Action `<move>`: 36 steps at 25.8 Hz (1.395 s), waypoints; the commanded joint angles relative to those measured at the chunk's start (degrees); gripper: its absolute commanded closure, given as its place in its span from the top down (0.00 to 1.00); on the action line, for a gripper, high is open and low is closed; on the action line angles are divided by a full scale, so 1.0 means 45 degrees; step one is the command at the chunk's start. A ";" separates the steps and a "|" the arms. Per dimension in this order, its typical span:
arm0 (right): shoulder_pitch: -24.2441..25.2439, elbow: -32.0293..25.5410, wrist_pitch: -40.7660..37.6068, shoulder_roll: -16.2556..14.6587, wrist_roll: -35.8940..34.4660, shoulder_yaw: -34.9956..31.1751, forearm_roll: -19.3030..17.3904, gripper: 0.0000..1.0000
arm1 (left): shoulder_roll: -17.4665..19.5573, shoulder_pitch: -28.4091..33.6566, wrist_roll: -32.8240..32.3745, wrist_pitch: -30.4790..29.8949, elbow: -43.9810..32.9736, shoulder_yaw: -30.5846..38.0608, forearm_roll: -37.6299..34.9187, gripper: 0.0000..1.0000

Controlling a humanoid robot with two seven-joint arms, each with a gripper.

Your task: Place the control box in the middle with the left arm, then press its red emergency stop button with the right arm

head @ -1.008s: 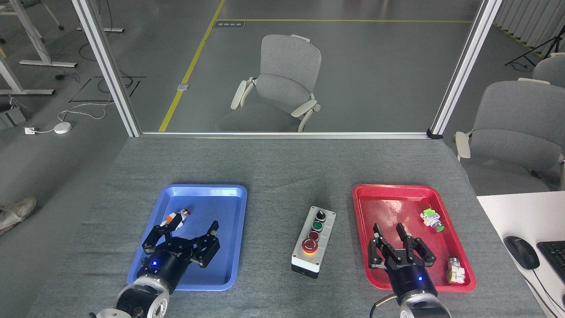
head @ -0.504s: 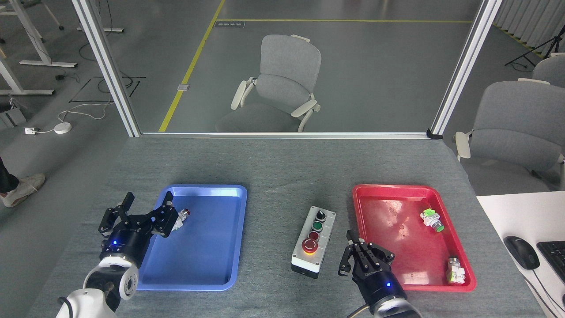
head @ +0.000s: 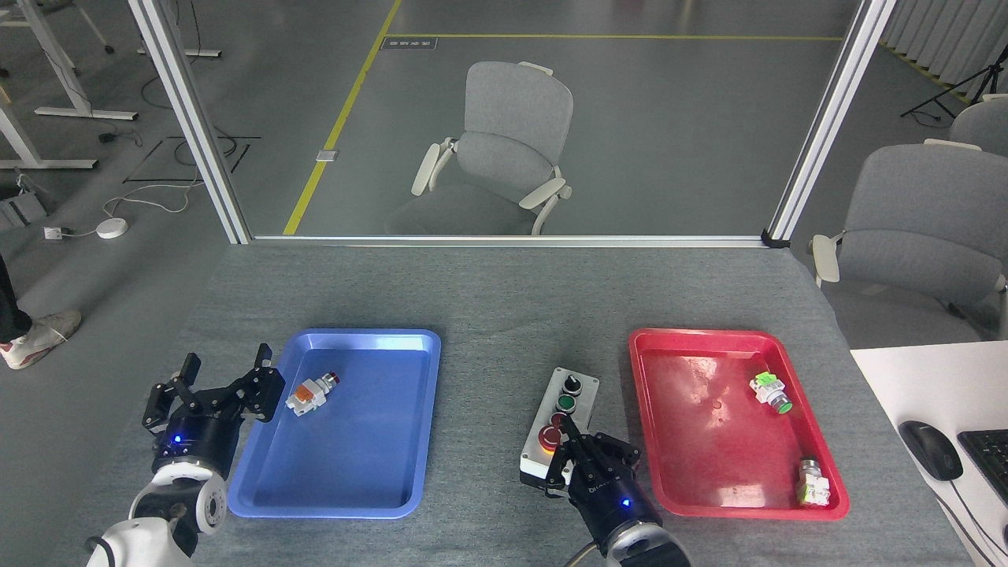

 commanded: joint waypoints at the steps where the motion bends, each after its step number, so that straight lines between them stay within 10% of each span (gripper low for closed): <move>1: -0.0137 0.0730 0.0162 0.0210 -0.0097 0.0157 0.0129 0.00 | -0.0003 -0.0002 -0.0033 0.0190 0.0009 0.0041 -0.0027 0.99; 16: 0.0039 0.1277 0.0181 -0.0103 -0.0937 0.0118 0.0403 0.00 | -0.0003 0.0095 0.0045 -0.0025 -0.0010 -0.0057 0.0013 0.99; 26: 0.0273 -0.0266 0.0338 -0.0083 -0.1620 -0.0937 -0.0476 0.00 | -0.2190 0.0876 0.0143 -0.0044 0.0009 -0.0311 -0.0144 0.99; 32: 0.0527 -0.0539 0.0553 -0.0552 -0.1620 -0.2831 -0.0613 0.76 | -0.2112 0.0916 0.0123 -0.0044 0.0009 -0.0311 -0.0222 0.99; 36: 0.0664 -0.0617 0.0553 -0.0982 -0.1620 -0.4081 -0.0769 0.96 | -0.2249 0.0916 0.0123 -0.0005 0.0029 -0.0252 -0.0027 0.99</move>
